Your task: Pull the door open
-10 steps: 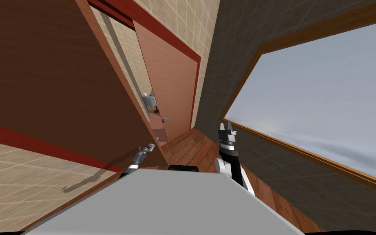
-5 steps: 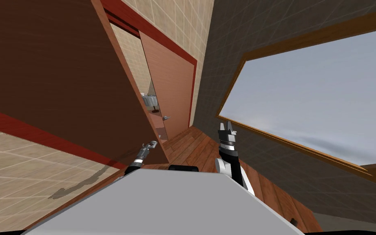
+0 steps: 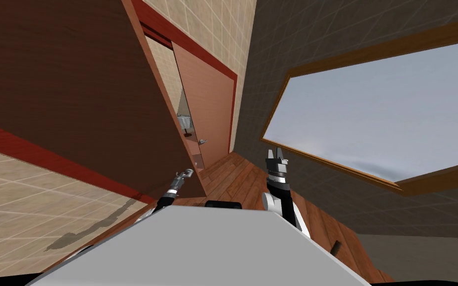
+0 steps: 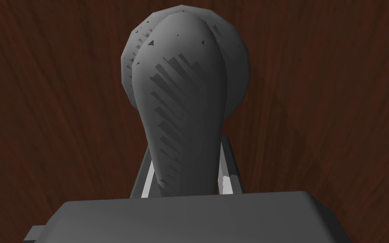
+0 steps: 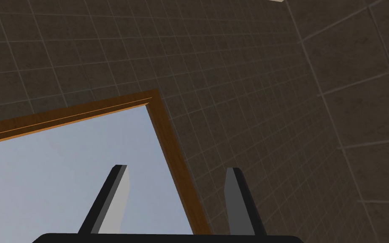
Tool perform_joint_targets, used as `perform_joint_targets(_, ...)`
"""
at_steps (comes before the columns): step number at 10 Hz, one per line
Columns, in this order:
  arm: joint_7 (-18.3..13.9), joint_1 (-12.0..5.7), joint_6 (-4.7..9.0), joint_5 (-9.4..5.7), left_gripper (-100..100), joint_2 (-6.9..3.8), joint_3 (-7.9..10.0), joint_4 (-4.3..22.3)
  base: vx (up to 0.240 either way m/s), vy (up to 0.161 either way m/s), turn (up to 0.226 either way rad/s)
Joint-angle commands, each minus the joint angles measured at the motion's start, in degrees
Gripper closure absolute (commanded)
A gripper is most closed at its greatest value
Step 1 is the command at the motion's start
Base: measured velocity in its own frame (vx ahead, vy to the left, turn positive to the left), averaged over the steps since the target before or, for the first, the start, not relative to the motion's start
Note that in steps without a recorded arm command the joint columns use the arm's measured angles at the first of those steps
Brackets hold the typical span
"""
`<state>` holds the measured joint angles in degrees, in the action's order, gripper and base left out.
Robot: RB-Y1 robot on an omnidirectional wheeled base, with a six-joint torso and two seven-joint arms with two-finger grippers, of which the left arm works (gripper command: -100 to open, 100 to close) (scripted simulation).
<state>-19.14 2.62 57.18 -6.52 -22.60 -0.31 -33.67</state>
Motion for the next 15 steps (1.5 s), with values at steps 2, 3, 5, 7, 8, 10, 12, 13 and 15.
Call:
perform_joint_targets(2, 0.38, -1.85, 0.04, -0.36, 100, 0.50, -1.08, 1.82, -0.125, 0.027, -0.058)
perform_joint_targets(3, 0.51, -2.33, -0.09, -0.57, 100, 0.49, -1.28, 2.15, -0.058, 0.015, -0.005)
perform_joint_targets(5, 0.95, -3.97, -0.52, -1.30, 100, 0.45, -1.96, 3.27, -0.122, 0.027, -0.073)
perform_joint_targets(7, 1.13, -4.65, -0.70, -1.60, 100, 0.43, -2.24, 3.73, -0.094, 0.037, -0.044)
perform_joint_targets(8, 1.45, -5.87, -1.02, -2.14, 100, 0.40, -2.74, 4.56, -0.140, 0.053, -0.097)
perform_joint_targets(10, -0.14, -4.83, 1.52, -1.55, 100, -0.96, -3.24, 5.80, -0.094, 0.023, -0.097)
perform_joint_targets(12, -1.19, -3.83, 3.01, -1.17, 100, -1.74, -4.04, 5.81, -0.196, 0.029, -0.110)
perform_joint_targets(13, -1.95, -3.11, 4.08, -0.90, 100, -2.30, -4.61, 5.81, -0.209, 0.065, -0.122)
perform_joint_targets(15, -3.42, -1.71, 6.16, -0.36, 100, -3.39, -5.72, 5.82, -0.220, 0.043, -0.118)
